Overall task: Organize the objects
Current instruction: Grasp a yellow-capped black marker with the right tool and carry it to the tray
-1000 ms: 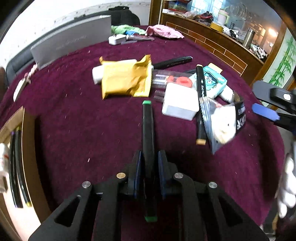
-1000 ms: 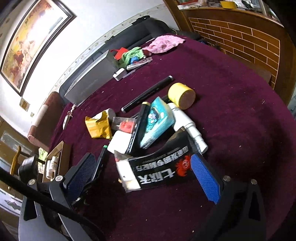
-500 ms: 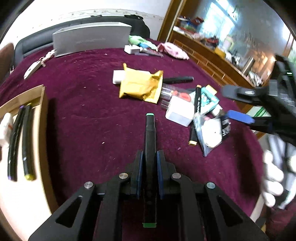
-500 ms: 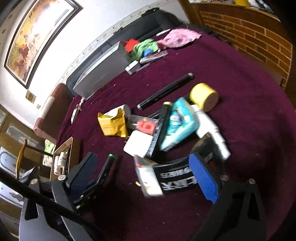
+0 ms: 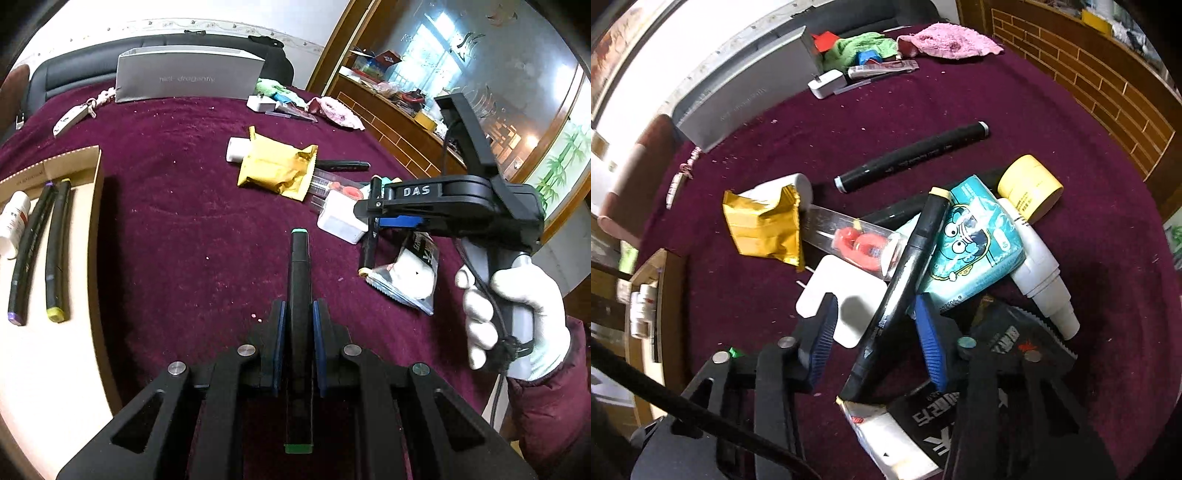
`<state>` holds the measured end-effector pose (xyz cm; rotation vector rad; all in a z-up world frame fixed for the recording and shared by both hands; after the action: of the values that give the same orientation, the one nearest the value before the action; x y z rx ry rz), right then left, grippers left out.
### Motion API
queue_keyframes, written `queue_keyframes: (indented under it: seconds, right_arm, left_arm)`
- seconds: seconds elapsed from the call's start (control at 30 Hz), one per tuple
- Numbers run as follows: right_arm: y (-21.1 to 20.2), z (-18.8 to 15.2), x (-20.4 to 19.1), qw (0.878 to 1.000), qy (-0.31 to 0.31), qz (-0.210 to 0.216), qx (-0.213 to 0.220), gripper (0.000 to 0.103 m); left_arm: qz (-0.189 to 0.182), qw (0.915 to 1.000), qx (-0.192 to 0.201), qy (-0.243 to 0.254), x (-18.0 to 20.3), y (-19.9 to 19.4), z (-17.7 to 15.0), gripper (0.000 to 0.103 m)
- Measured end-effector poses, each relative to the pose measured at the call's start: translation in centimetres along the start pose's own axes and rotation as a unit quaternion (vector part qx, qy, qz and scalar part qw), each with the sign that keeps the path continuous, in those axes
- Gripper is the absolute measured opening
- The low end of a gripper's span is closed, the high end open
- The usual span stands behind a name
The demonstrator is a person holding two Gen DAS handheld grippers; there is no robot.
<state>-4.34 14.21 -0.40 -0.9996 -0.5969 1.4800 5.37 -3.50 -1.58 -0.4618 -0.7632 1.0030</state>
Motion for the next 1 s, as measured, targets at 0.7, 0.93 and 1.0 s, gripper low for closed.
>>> queue_keyframes:
  seconds: [0.7, 0.93, 1.0]
  right_arm:
    - [-6.0, -1.4, -1.3, 0.993, 0.031, 0.099, 0.062, 0.012]
    - [-9.0, -1.8, -6.3, 0.986, -0.007, 0.148, 0.077, 0.013]
    - [-9.9, -2.0, -8.2, 0.983, -0.025, 0.164, 0.083, 0.013]
  left_arm:
    - [0.01, 0.9979, 0.061, -0.02, -1.0, -5.4, -0.5, 0.011]
    - [0.027, 0.9943, 0.096, -0.039, -2.9, -9.1, -0.8, 0.012]
    - [0.041, 0.9917, 0.112, -0.048, -4.3, -10.8, -0.8, 0.012]
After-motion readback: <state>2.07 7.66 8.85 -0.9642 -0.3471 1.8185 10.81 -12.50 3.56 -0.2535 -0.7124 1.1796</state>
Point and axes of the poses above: each gripper's, at about its wrist camera, not at the fingertips, and y roughly the way its jaws point, x to its right, z to its top, the point moved 7 cm from there along y, roughly the way its jaws point, and after that the axes turned 7 degrees about x, right-handed, at the moved point
